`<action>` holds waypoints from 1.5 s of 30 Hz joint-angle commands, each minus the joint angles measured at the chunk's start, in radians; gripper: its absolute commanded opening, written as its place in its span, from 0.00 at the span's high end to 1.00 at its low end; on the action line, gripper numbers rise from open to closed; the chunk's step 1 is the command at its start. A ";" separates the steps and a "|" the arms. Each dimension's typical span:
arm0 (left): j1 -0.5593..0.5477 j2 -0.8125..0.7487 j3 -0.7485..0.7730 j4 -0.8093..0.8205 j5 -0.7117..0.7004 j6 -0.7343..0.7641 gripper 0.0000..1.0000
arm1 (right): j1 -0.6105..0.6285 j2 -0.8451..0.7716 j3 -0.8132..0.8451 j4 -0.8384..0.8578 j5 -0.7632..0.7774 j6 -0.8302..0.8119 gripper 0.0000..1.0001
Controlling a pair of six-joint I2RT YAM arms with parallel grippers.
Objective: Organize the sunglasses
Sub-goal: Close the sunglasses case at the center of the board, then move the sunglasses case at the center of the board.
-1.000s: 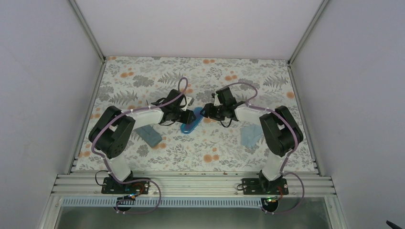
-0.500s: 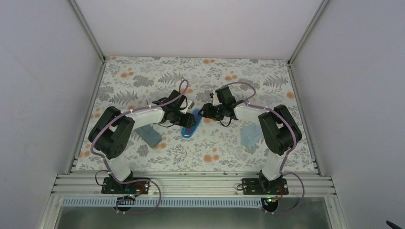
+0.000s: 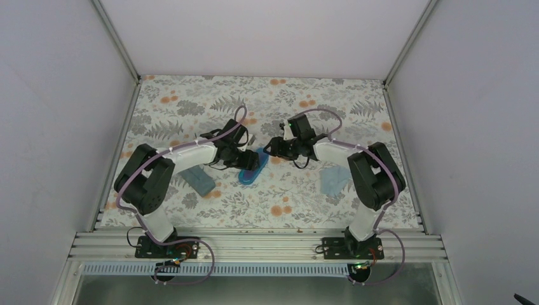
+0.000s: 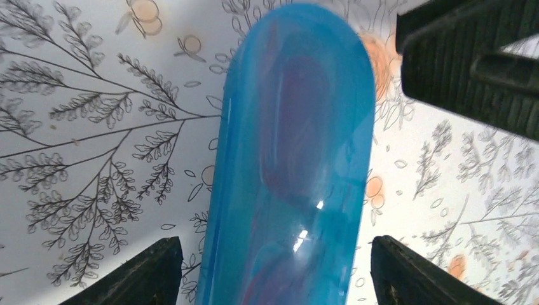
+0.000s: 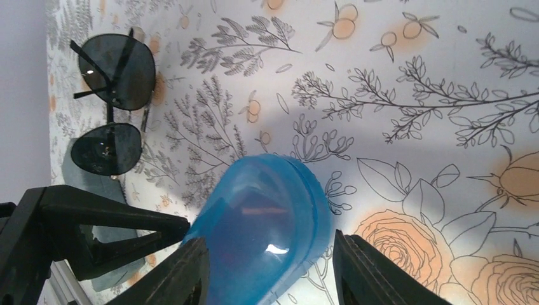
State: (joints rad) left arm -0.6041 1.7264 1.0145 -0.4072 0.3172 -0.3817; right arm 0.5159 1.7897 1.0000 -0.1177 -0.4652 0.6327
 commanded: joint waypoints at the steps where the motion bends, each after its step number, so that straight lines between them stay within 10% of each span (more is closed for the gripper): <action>1: 0.000 -0.060 0.045 -0.023 -0.049 -0.037 0.24 | 0.000 -0.067 -0.026 0.034 0.024 0.008 0.48; 7: -0.015 -0.104 0.001 0.014 -0.069 0.000 0.01 | -0.011 -0.118 -0.066 0.036 0.084 0.032 0.47; 23: -0.221 -0.062 -0.024 -0.155 -0.409 -0.039 0.00 | -0.084 -0.395 -0.287 0.026 0.226 0.085 0.41; 38: -0.317 -0.101 -0.115 -0.193 -0.428 -0.266 0.24 | -0.093 -0.433 -0.323 0.017 0.223 0.096 0.42; 45: -0.323 -0.091 -0.109 -0.159 -0.482 -0.295 0.49 | -0.093 -0.433 -0.325 0.023 0.217 0.103 0.43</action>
State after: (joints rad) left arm -0.9241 1.6447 0.9009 -0.5842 -0.1146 -0.6407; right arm 0.4301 1.3750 0.6884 -0.1055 -0.2642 0.7265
